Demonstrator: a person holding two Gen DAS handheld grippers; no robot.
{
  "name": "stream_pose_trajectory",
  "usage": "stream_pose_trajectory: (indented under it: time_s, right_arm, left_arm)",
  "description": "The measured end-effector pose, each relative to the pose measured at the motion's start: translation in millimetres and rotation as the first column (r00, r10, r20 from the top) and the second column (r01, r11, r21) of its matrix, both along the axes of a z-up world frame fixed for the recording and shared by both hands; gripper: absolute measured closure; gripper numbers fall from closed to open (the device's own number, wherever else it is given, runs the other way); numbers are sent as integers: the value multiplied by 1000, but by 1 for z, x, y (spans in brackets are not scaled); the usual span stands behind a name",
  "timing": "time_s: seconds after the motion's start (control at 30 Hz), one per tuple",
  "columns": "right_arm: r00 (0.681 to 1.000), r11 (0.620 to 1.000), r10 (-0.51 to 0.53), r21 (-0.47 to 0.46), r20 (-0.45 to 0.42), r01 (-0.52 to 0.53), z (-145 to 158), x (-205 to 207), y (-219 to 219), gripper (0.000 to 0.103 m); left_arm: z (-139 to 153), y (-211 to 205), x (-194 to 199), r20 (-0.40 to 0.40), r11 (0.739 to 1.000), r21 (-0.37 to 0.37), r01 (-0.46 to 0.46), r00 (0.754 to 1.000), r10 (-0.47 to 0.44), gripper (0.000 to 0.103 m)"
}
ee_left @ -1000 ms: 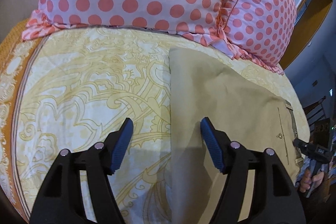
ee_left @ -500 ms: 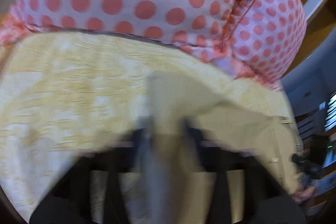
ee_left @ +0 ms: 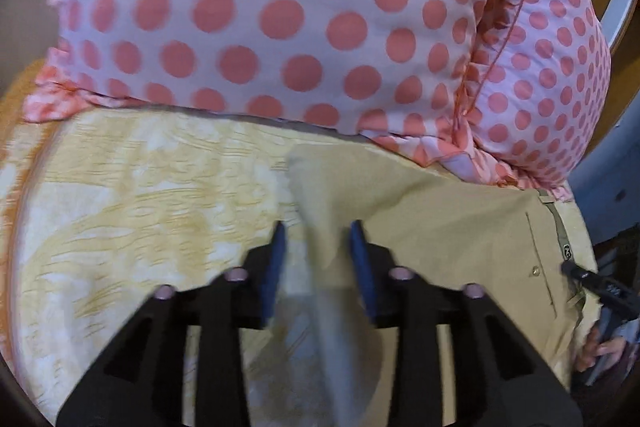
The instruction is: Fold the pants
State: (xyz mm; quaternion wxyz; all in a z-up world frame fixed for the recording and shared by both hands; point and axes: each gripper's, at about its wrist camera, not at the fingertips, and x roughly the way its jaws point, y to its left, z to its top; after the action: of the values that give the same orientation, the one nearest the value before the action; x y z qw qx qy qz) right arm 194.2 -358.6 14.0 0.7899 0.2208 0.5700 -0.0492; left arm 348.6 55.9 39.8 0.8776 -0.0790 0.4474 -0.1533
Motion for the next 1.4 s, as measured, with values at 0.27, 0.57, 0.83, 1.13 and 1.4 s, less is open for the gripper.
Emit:
stream_pose_trajectory:
  time_s: [0.27, 0.57, 0.83, 1.13, 1.4]
  right_arm:
    - [994, 990, 93, 98, 54, -98, 25, -28, 40, 40]
    - [1000, 994, -8, 111, -22, 11, 6, -38, 49, 33]
    - [989, 966, 142, -226, 43, -129, 32, -116, 137, 2]
    - [984, 887, 157, -450, 87, -102, 22, -161, 176, 1]
    - [988, 851, 134, -519, 80, -74, 14, -170, 170, 1]
  left_arm:
    - [15, 4, -103, -19, 989, -137, 61, 998, -65, 44]
    - [-8, -26, -129, -48, 998, 17, 53, 997, -53, 42]
    - [8, -27, -243, 111, 999, -29, 19, 994, -16, 19]
    - [-26, -69, -293, 180, 996, 92, -13, 984, -4, 10]
    - [-35, -69, -301, 230, 972, 201, -119, 971, 71, 4]
